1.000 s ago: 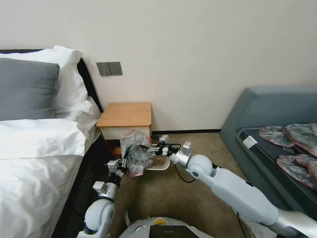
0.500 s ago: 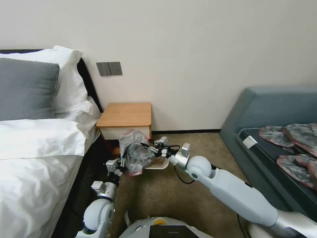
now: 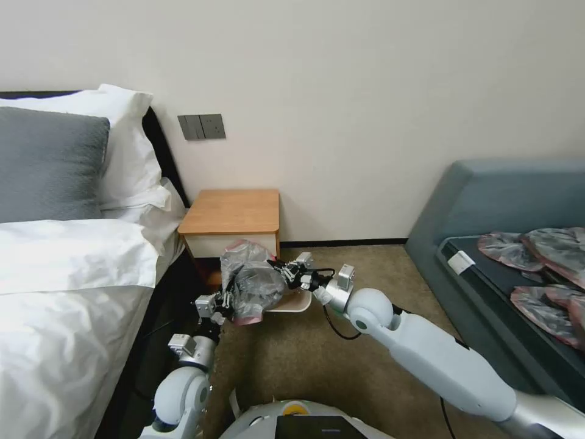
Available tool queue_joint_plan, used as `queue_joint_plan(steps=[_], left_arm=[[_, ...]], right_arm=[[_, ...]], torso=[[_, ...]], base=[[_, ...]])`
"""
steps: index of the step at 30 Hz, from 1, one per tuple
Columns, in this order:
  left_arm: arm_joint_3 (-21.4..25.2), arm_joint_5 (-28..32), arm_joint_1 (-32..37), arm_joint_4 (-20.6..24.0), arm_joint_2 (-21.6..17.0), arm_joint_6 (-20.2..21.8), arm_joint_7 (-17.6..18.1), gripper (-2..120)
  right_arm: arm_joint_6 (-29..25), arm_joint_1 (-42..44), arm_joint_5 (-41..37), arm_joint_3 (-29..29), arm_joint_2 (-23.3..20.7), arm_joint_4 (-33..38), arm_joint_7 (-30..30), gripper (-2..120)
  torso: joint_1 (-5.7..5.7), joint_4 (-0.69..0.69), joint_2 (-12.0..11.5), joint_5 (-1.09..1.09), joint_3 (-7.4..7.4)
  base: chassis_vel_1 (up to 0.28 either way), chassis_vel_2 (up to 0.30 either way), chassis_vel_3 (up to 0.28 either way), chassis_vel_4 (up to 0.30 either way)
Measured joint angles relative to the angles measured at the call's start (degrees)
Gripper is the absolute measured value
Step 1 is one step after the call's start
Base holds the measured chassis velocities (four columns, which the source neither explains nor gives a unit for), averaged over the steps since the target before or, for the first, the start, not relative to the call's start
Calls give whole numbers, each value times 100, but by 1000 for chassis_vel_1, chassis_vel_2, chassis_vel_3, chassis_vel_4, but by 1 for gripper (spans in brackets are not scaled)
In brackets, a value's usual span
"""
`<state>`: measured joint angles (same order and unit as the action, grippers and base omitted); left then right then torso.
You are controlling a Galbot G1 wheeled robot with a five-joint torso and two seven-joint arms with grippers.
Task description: Pick up the garbage bag from the table and place it over the trash can.
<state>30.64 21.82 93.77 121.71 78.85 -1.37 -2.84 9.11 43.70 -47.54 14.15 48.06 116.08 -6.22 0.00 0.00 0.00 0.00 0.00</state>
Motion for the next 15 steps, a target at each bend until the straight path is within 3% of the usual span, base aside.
queue_joint_plan(steps=[15], left_arm=[[32, 52, 2, -43, -74, -184, -173, 9]], right_arm=[[-100, 252, 57, -514, -380, -111, -128, 0]], torso=[[0, 0, 0, 0, 0]], base=[[0, 0, 0, 0]])
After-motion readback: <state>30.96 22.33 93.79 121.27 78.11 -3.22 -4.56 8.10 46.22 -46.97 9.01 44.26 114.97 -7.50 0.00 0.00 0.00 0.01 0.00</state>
